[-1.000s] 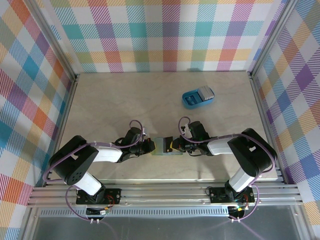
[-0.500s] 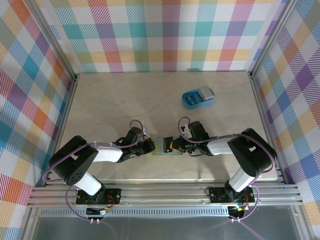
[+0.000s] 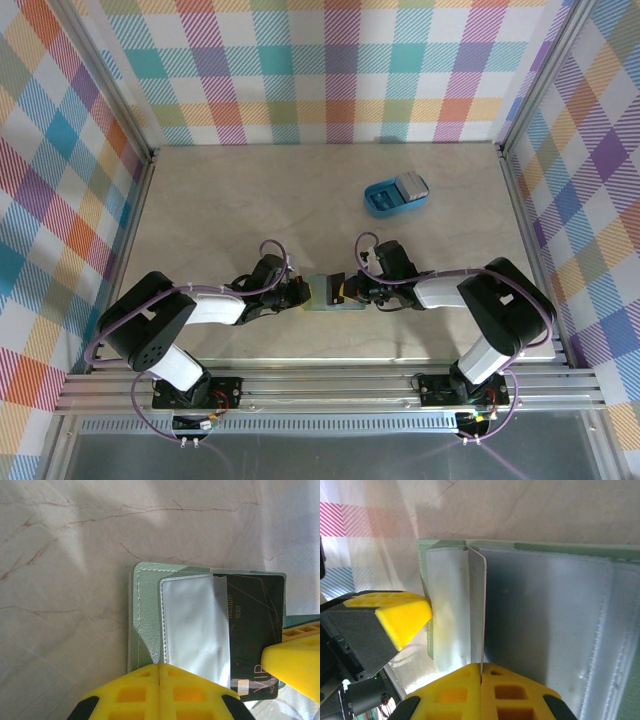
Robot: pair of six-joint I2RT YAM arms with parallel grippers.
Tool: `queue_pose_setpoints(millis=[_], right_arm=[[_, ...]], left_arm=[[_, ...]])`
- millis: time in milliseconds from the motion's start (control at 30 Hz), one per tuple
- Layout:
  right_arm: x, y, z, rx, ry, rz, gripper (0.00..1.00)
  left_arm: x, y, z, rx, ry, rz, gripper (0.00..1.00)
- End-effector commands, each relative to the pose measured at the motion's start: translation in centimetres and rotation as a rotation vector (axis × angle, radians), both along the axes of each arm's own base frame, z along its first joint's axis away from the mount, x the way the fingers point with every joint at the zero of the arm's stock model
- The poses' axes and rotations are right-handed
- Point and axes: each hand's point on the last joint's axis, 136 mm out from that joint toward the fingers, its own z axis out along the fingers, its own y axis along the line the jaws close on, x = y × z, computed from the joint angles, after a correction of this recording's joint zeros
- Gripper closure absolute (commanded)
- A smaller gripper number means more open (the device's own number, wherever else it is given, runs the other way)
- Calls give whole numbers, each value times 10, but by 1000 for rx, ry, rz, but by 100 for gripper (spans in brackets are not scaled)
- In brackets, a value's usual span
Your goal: Put the credit cards into the card holder
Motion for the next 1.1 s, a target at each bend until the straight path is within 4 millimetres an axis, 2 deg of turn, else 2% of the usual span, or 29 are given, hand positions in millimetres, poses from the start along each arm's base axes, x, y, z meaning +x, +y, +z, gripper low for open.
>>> queue_pose_setpoints(millis=[0,133,567,700,900,1067], right_arm=[[-23,5,-2,18,55,64,100],[-23,5,2,22,54,56,100],[-31,6,-19,11,106,97,100],[-28,2,-23,-23,100,74,100],[-22,-7,-9,-79,62,39,71],[-19,-16,2,-155,38,4,64]], left_arm=[[-15,17,-27,104,80,28,100],[-15,15,-28,99,84,26,100],[-14,15,-30,105,89,24,100],[-14,14,-29,104,89,24,100],[-15,16,-31,113,94,22,100],[-17,18,-33,119,95,20,100]])
